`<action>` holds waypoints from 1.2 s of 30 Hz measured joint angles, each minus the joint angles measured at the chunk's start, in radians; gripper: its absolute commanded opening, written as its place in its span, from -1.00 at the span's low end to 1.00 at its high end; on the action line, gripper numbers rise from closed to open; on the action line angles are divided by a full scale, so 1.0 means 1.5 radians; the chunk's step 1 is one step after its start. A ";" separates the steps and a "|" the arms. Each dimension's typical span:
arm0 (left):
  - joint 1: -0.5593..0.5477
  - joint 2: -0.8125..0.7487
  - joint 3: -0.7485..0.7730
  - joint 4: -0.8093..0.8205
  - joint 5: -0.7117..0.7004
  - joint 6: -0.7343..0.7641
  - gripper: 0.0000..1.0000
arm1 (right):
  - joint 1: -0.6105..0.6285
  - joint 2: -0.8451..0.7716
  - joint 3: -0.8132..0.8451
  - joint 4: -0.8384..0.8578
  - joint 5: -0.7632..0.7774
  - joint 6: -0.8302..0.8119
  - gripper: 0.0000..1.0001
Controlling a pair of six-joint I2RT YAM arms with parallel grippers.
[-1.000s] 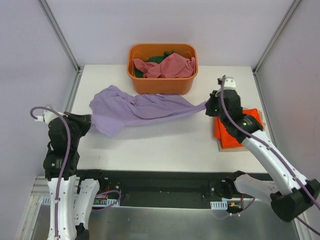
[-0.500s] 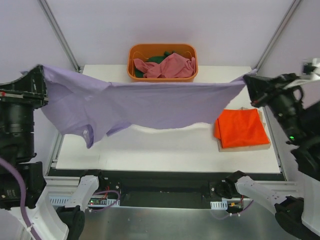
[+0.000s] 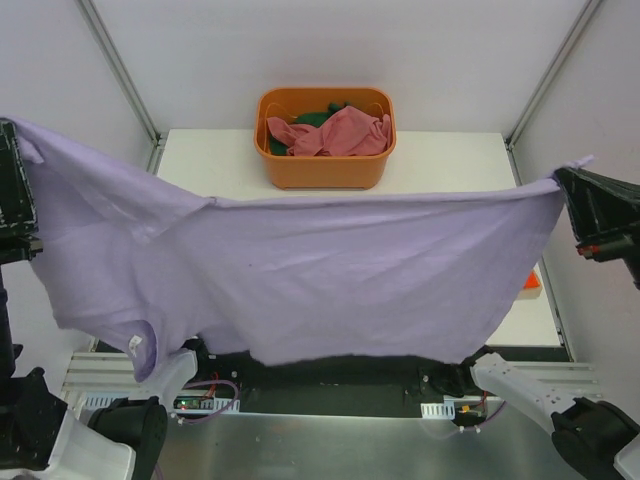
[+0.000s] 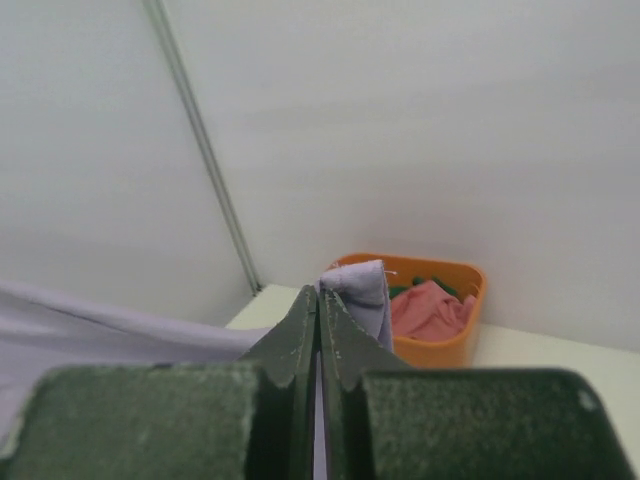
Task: Fold and stack the t-shirts
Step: Flatten out the tshirt, then fold the flattened tshirt in 1/3 of the way
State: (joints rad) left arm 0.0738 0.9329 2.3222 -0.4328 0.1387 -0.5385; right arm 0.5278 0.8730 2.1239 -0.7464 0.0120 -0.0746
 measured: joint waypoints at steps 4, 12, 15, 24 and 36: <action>0.000 0.013 -0.053 0.028 0.018 0.016 -1.00 | 0.000 0.005 -0.077 0.003 0.071 -0.016 -0.99; 0.000 0.157 -0.378 0.116 0.039 0.105 -1.00 | -0.024 0.100 -0.391 0.137 0.244 -0.044 -0.99; 0.000 0.272 -0.504 0.142 0.037 0.133 -1.00 | -0.055 0.196 -0.538 0.217 0.244 -0.029 -0.99; 0.000 0.608 -0.607 0.152 0.033 0.185 -1.00 | -0.137 0.531 -0.615 0.312 0.170 0.027 -0.99; 0.000 0.708 -0.533 0.186 0.061 0.227 -1.00 | -0.146 0.623 -0.532 0.356 0.139 0.025 -0.99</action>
State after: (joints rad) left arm 0.0738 1.9945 1.5230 -0.1539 0.2302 -0.1982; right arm 0.3084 1.8080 1.3254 -0.2119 0.2207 -0.0368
